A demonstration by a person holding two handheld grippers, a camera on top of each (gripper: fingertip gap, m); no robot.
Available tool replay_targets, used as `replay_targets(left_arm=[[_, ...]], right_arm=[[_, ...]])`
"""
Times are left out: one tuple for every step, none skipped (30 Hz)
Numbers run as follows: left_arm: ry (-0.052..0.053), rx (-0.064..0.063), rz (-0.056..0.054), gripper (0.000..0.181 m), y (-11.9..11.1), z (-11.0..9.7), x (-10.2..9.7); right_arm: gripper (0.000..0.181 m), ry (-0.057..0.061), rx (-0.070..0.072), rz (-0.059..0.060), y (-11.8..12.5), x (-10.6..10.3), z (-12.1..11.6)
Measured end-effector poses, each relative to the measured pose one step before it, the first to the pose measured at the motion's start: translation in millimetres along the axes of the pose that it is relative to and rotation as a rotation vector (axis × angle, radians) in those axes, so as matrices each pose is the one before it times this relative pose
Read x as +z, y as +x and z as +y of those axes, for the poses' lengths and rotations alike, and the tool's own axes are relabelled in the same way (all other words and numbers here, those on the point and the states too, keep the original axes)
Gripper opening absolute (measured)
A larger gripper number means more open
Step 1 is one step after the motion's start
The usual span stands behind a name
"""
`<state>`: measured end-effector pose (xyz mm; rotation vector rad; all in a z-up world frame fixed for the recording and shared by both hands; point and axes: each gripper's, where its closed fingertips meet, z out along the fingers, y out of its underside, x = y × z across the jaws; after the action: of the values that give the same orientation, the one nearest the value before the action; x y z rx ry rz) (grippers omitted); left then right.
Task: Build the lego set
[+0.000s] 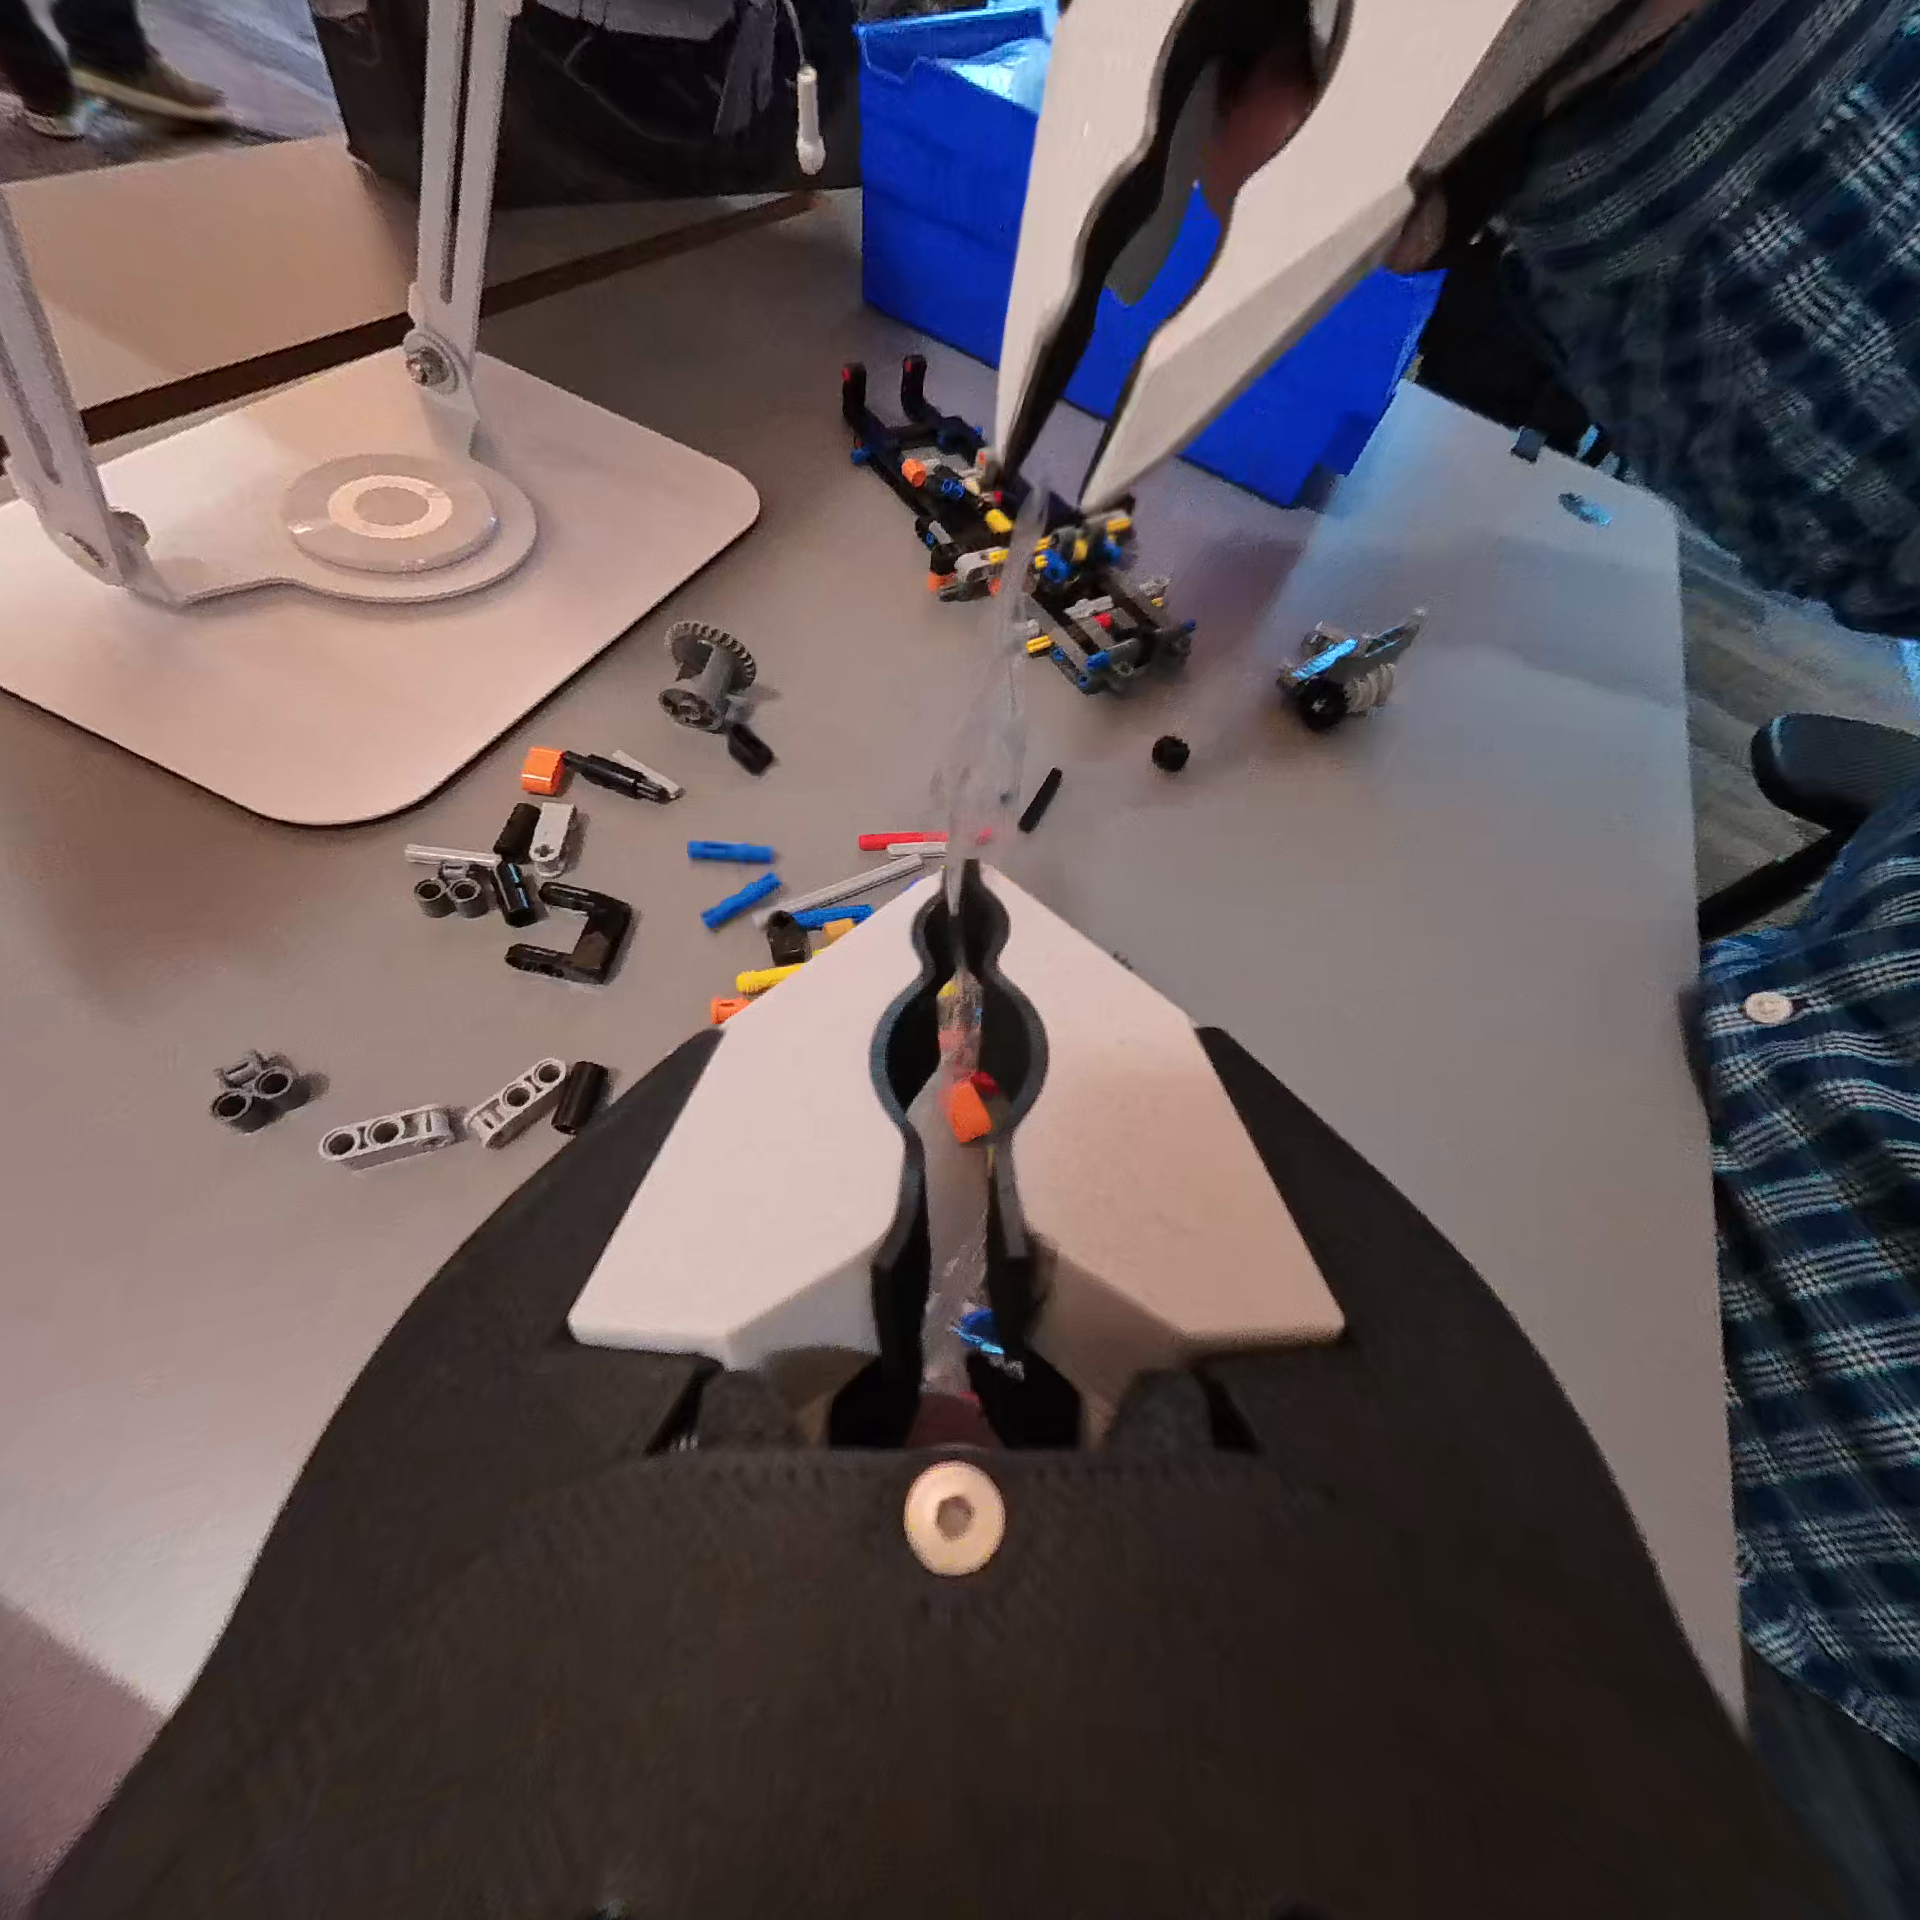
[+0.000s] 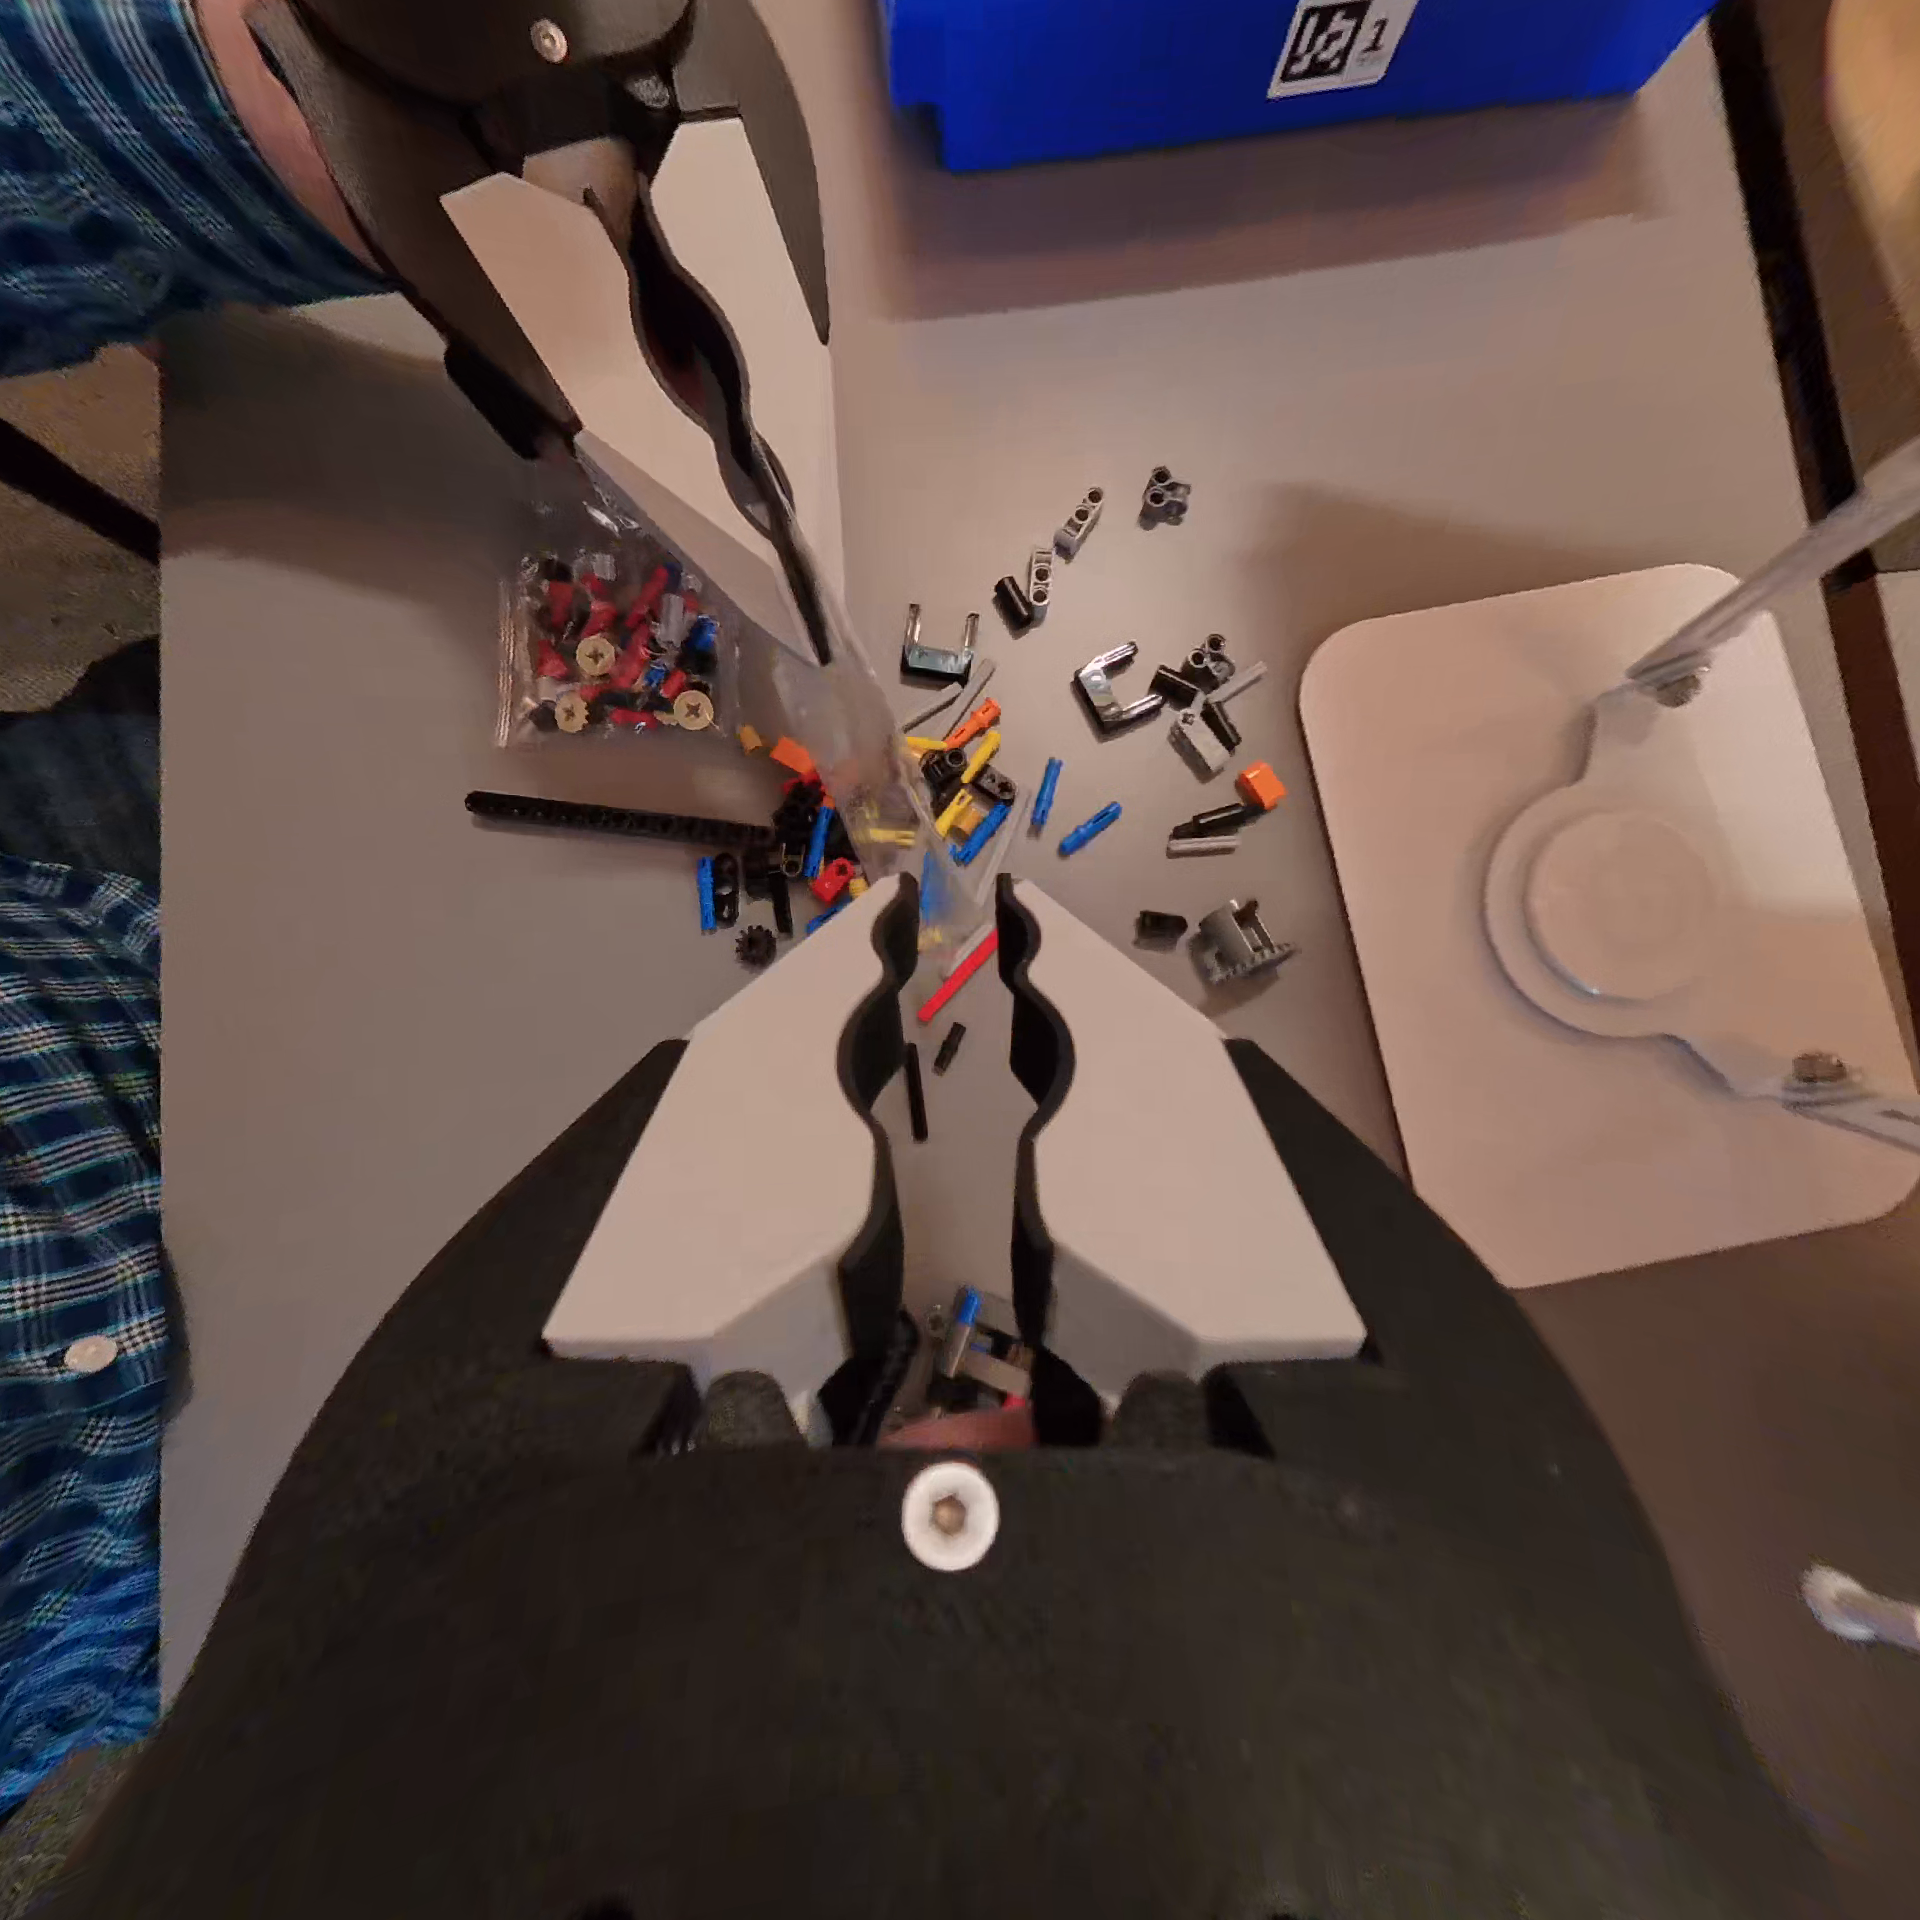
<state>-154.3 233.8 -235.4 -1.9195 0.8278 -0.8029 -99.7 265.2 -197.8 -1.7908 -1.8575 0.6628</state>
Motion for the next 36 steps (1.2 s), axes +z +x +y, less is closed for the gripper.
replay_targets(left_arm=[[0.0062,-0.004,0.0082,0.0,0.93,-1.64,-1.34],[0.0092,-0.0053,0.0031,0.0,0.06,-2.29,-1.76],[0.014,-0.0105,0.0067,0.0,0.37,-2.8,-2.47],[0.0169,-0.0121,0.0065,0.0,0.29,-3.23,-3.25],[0.0174,-0.0105,-0.0017,0.0,-0.63,-3.38,-4.4],[0.0182,-0.0116,-0.0077,0.0,-1.55,-3.34,-5.65],[0.016,-0.0131,-0.0104,0.0,-1.6,-2.81,-6.52],[0.0047,-0.0096,-0.0214,0.0,-3.03,-0.62,-6.86],[-0.004,-0.0106,-0.0295,0.0,-4.55,1.34,-7.14],[-0.0027,-0.0181,-0.0275,0.0,-4.78,1.91,-7.53],[-0.0041,-0.0221,-0.0225,0.0,-4.35,2.98,-7.28],[-0.0161,-0.0212,-0.0271,0.0,-5.21,5.37,-6.54],[-0.0164,-0.0092,-0.0348,0.0,-5.91,6.04,-5.7],[-0.0118,-0.0135,-0.0384,0.0,-6.84,5.72,-4.95],[-0.0166,-0.0236,-0.037,0.0,-7.26,6.56,-3.86],[-0.0196,-0.0154,-0.026,0.0,-5.41,7.33,-2.59],[-0.0149,-0.0143,-0.0187,0.0,-4.16,6.75,-1.77],[-0.011,-0.0241,-0.0177,0.0,-4.37,5.92,-1.3],[-0.0118,-0.0233,-0.013,0.0,-3.54,5.74,-0.53],[-0.0125,-0.0132,-0.0161,0.005,-3.33,5.25,-0.17],[-0.0131,-0.0053,-0.0328,0.011,-5.03,4.69,-0.07],[-0.0205,0.0026,-0.0439,0.015,-5.78,4.86,-0.35],[-0.0202,0.0131,-0.0441,0.02,-4.89,4.37,-0.76],[-0.0103,0.012,-0.0392,0.026,-3.59,2.67,-1.32],[0.0025,0.0053,-0.0313,0.029,-1.84,0.54,-1.9],[0.0075,0.0018,-0.024,0.03,-0.64,0.03,-2.32],[0.0089,-0.0005,-0.0225,0.032,-0.48,0.04,-2.14],[0.0232,-0.0006,-0.0324,0.032,-2.09,-1.61,-2.43],[0.0338,0.0002,-0.0303,0.031,-1.58,-2.69,-2.88],[0.0141,-0.0015,-0.0103,0.031,1.02,-0.01,-2.04],[0.0014,-0.0004,-0.0026,0.031,2.06,1.53,-1.13],[-0.0002,0.0095,-0.0001,0.032,2.69,1.85,-0.68],[-0.0049,0.0169,-0.0022,0.032,2.21,2.29,-0.37],[-0.0032,0.0124,-0.0062,0.032,0.91,1.62,0.1],[0.004,0.0037,0.0005,0.032,1.25,0.16,0.33],[0.0092,-0.0029,0.0096,0.032,2.12,-0.96,0.59]], right_arm=[[0.012,0.0069,0.0063,0.0041,1.25,-5.24,1.89],[0.011,-0.0025,0.0014,0.0109,1.78,-4.9,3.34],[0.012,-0.0012,-0.0034,0.0156,2.23,-5.43,3.27],[0.011,0.0053,0.0013,0.0127,1.98,-5.97,2.19],[0.011,0.0133,0.0061,0.0086,1.49,-6.17,1.32],[0.011,0.0131,0.0081,0.0042,0.49,-5.78,1.64],[0.011,0.0043,0.0044,0.0059,-0.14,-4.6,3.22],[0.011,-0.004,-0.0019,0.0117,-0.35,-2.98,4.79],[0.012,-0.0068,-0.004,0.0076,-1.66,-1.16,5.42],[0.013,-0.0051,-0.0045,-0.0025,-3.44,0.45,5.28],[0.016,-0.0077,-0.0037,-0.004,-4.01,1.68,5.38],[0.018,-0.0102,-0.0046,0.0036,-2.85,2.66,5.32],[0.019,-0.0038,-0.007,0.0043,-2.71,3.44,3.85],[0.019,0.0065,-0.0075,-0.0084,-4.38,4.11,1.82],[0.018,0.0135,-0.0014,-0.0117,-4.13,4.8,0.08],[0.016,0.0097,0.0047,-0.007,-2.27,5.35,0.03],[0.015,0.0066,0.0008,-0.0071,-1.77,5.78,-0.37],[0.014,0.0137,-0.0079,-0.0018,-1.01,5.75,-2.74],[0.013,0.0189,-0.0086,-0.0015,-0.76,6.07,-4.54],[0.013,0.015,-0.0112,-0.0068,-1.18,6.54,-4.49],[0.011,0.0142,-0.026,-0.0048,-0.83,6.66,-4.1],[0.007,0.0005,-0.036,0.0161,2.5,6.91,-2.47],[0.007,-0.0133,-0.044,0.0138,2.53,7.02,-0.66],[0.007,-0.0133,-0.0382,0.002,1.88,7.41,-0.24],[0.007,-0.0163,-0.0225,0.0028,3.5,7.56,0.45],[0.007,-0.0153,-0.0313,-0.0046,2.32,7.59,0.45],[0.006,-0.0068,-0.0404,-0.0176,0.06,7.38,-0.14],[0.006,-0.0172,-0.0172,-0.011,2.35,7.62,1.55],[0.006,-0.0128,-0.0213,-0.025,0.32,7.17,1.05],[0.006,-0.0001,-0.0377,-0.0254,-0.78,6.11,-0.51],[0.006,-0.0084,-0.0348,-0.0142,0.83,5.11,0.7],[0.006,-0.0315,-0.0363,-0.0201,-0.66,4.81,3.66],[0.006,-0.0187,-0.0478,-0.0066,0.45,4.26,1.6],[0.006,0.0031,-0.0346,-0.0084,0.32,3.39,-1.12],[0.007,-0.0075,-0.0087,-0.0306,-1.74,3.58,0.63],[0.008,-0.0113,-0.0192,-0.012,0.61,3.81,1.52]])
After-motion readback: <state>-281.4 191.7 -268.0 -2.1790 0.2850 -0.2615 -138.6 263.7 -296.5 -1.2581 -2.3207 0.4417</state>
